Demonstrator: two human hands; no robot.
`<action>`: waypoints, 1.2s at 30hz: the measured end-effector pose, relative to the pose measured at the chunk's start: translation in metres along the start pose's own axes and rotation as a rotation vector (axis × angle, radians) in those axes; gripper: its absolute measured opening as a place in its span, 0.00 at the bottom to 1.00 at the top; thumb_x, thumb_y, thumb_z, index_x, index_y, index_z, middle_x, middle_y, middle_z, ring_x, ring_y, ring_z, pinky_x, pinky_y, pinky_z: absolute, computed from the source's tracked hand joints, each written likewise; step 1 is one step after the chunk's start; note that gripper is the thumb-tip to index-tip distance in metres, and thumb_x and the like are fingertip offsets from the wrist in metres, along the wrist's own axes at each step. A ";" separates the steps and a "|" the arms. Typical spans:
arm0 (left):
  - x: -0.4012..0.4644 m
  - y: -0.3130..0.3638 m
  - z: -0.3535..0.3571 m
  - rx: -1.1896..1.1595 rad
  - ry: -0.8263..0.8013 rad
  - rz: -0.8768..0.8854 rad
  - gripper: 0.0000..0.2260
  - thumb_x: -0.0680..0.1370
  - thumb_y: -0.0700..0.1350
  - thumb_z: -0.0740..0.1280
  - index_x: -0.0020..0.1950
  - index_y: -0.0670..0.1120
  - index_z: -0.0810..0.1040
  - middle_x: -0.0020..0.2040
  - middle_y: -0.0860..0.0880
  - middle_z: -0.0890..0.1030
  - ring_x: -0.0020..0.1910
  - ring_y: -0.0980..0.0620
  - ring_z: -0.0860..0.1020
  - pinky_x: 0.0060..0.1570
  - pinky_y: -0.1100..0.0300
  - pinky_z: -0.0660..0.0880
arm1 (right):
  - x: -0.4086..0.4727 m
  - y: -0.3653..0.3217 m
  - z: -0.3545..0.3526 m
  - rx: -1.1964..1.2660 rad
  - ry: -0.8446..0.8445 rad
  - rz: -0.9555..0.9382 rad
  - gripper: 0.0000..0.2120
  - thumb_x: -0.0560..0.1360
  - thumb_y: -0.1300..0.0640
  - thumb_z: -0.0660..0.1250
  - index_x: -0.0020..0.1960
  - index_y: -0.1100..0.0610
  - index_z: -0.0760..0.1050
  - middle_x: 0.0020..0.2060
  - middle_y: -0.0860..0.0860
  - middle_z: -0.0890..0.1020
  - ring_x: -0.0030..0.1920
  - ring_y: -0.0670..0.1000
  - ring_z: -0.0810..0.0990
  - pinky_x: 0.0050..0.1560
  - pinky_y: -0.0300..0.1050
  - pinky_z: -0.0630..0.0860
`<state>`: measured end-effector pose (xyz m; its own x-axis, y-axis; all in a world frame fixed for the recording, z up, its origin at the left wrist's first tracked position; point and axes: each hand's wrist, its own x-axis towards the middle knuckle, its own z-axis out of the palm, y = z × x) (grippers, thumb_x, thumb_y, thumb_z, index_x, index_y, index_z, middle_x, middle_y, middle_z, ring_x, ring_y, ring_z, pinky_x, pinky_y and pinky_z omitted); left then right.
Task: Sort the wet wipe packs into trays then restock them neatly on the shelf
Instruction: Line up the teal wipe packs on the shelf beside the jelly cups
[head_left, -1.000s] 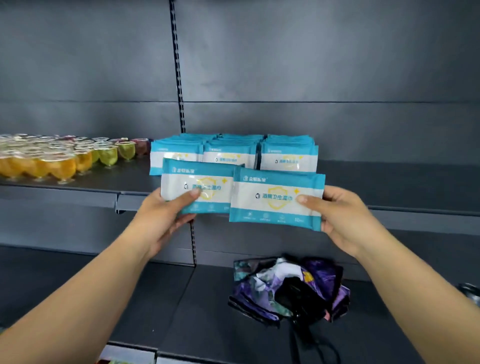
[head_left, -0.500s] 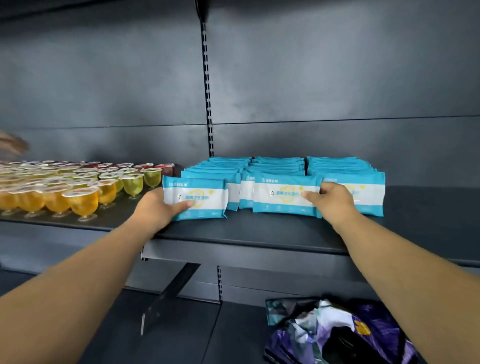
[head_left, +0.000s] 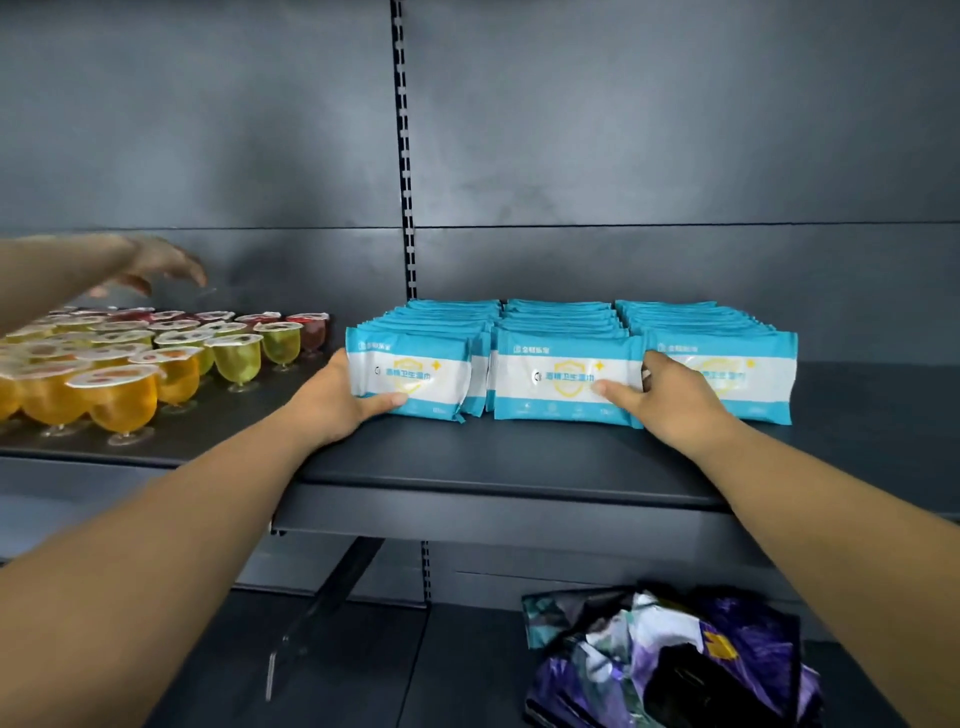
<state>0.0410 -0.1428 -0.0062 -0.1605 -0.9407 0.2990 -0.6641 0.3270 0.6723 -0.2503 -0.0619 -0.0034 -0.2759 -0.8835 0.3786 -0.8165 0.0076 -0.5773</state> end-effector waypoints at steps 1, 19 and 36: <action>-0.002 0.002 0.002 0.038 0.019 -0.053 0.37 0.67 0.52 0.75 0.69 0.40 0.62 0.65 0.46 0.72 0.64 0.46 0.71 0.65 0.53 0.67 | -0.001 0.000 0.000 0.012 -0.022 0.006 0.19 0.73 0.44 0.67 0.46 0.58 0.64 0.36 0.46 0.68 0.46 0.52 0.68 0.44 0.43 0.62; -0.047 0.043 0.031 0.476 -0.060 0.012 0.24 0.79 0.59 0.56 0.74 0.54 0.60 0.74 0.46 0.54 0.71 0.43 0.60 0.69 0.54 0.58 | -0.001 -0.004 0.003 -0.036 -0.060 0.050 0.33 0.70 0.41 0.69 0.66 0.59 0.66 0.63 0.53 0.74 0.63 0.55 0.71 0.53 0.41 0.64; -0.125 0.067 0.040 0.310 0.329 0.382 0.12 0.79 0.45 0.61 0.55 0.40 0.78 0.53 0.41 0.79 0.56 0.41 0.72 0.56 0.55 0.65 | -0.080 0.000 -0.045 -0.269 0.179 -0.121 0.16 0.77 0.50 0.63 0.61 0.57 0.73 0.58 0.55 0.77 0.59 0.55 0.73 0.54 0.44 0.69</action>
<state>-0.0130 -0.0065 -0.0258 -0.2281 -0.6677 0.7086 -0.7942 0.5486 0.2613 -0.2511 0.0293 -0.0011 -0.2342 -0.7894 0.5675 -0.9466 0.0522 -0.3181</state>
